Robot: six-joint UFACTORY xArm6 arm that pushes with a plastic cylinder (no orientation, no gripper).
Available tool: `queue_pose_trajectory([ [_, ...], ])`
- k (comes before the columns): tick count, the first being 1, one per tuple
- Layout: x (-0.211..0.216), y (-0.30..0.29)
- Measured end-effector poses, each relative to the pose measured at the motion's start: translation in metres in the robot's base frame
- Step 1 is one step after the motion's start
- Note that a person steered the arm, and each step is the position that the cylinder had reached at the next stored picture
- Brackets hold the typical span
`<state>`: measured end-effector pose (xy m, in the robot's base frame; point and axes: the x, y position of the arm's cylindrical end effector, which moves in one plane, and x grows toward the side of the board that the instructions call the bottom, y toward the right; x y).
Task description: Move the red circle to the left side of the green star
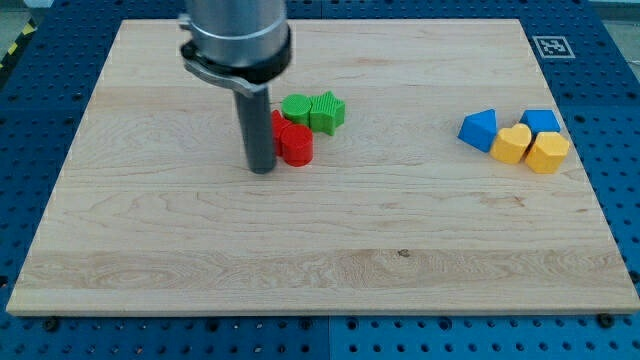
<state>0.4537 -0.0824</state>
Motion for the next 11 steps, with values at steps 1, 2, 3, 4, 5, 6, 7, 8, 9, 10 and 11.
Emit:
queue_pose_trajectory([
  [1, -0.042, -0.004],
  [2, -0.064, 0.030],
  [3, -0.061, 0.049],
  [4, -0.054, 0.029],
  [5, -0.026, -0.008],
  [6, 0.016, -0.008],
  [7, 0.014, 0.013],
  [8, 0.011, 0.037],
  [9, 0.009, 0.056],
  [10, -0.003, 0.072],
  [11, -0.017, 0.080],
])
